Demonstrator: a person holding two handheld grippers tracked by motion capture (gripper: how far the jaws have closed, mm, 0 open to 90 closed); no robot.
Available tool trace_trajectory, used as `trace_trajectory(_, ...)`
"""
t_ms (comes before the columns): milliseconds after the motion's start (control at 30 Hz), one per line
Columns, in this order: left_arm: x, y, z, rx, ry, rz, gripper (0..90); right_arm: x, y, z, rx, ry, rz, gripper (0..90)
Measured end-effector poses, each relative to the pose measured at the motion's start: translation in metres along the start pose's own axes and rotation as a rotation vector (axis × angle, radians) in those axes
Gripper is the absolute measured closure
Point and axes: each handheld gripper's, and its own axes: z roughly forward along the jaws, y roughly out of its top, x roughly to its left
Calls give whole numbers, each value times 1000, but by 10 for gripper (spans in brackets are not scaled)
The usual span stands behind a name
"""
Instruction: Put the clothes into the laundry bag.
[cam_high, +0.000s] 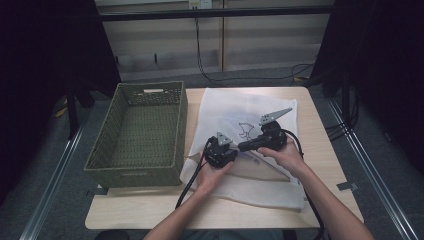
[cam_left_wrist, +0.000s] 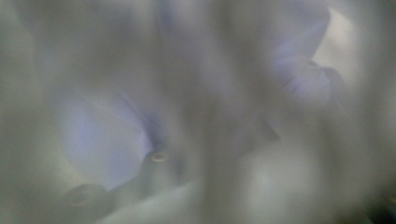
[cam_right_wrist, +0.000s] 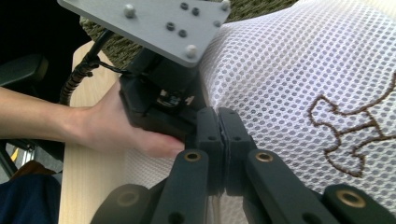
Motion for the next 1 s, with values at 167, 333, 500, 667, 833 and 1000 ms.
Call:
trace_trajectory(167,1,1,-6,5,-71,15,601,-5,1,-2,-16,-6,8,890)
trace_trajectory(333,1,2,-18,4,-102,41,505,-5,3,-4,-26,-12,-5,890)
trace_trajectory(500,-1,5,-34,4,-103,68,448,-4,4,-4,-28,-19,-7,890)
trace_trajectory(667,1,4,-52,-7,-149,92,414,-5,5,-5,-28,-18,-16,890)
trace_trajectory(833,3,5,-70,-23,-173,127,525,-7,5,-7,-30,-21,-10,889)
trace_trajectory(1000,4,5,-89,-40,-190,141,619,-5,5,-7,-26,-26,-16,889)
